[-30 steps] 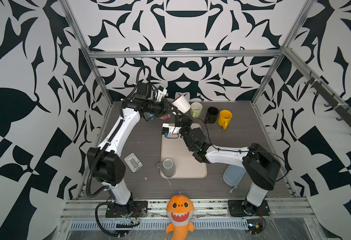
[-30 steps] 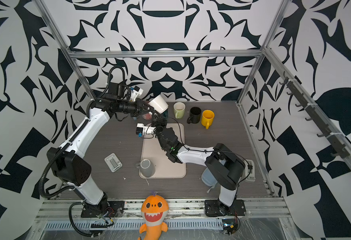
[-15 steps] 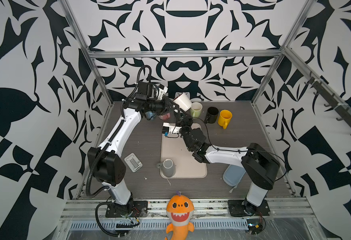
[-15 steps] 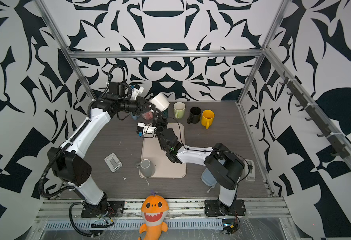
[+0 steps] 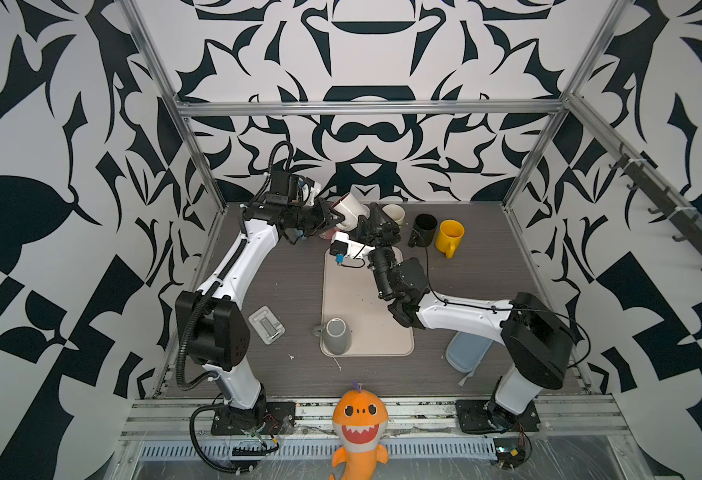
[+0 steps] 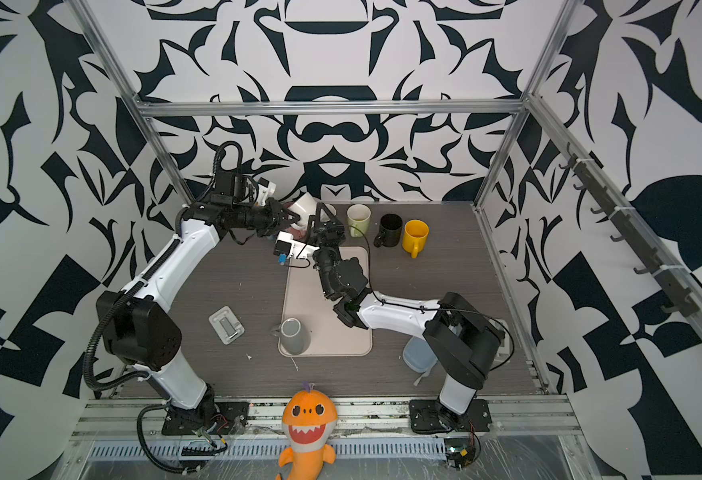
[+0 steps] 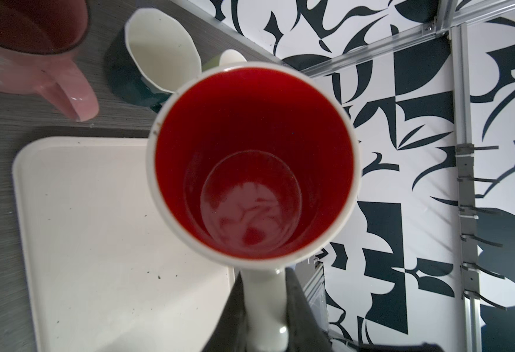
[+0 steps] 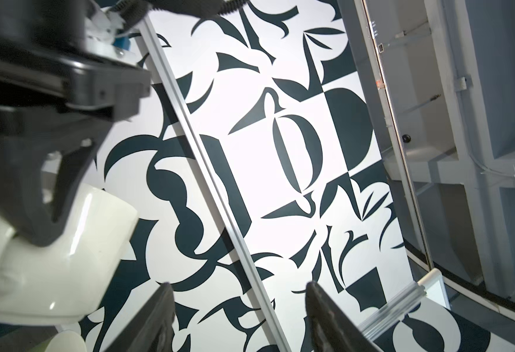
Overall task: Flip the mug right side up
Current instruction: 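Carry the white mug with the left gripper while the right gripper withdraws, then lower the white mug upright beside the blue mug with the left gripper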
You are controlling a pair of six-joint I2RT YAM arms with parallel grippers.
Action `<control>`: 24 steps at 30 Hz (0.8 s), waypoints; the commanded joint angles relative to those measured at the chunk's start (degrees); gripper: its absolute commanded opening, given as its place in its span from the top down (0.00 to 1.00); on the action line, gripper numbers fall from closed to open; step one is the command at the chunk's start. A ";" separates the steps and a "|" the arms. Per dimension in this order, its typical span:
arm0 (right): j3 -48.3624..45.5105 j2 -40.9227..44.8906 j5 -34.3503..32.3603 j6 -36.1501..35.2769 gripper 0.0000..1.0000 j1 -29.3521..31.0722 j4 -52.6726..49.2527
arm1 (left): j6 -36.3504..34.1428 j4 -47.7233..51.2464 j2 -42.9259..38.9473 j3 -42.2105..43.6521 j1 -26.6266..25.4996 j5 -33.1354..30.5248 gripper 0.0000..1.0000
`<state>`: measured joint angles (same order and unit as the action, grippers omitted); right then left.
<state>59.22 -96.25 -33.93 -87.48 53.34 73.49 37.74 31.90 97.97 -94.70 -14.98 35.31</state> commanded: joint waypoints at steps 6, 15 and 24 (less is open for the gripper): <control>-0.40 10.99 -7.66 23.19 0.31 0.25 -15.84 | -5.43 -2.63 -6.39 2.38 1.21 -12.36 1.00; 11.89 20.63 10.49 75.08 0.26 -9.31 -70.95 | -14.71 -5.22 -15.23 14.87 1.24 -32.06 1.00; 18.38 18.24 34.79 95.49 0.23 -16.35 -85.63 | -18.23 -19.07 -22.18 32.18 0.63 -42.73 1.00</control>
<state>74.30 -77.32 -10.31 -3.44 38.26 -4.95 22.04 23.27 78.70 -64.99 -14.17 -2.07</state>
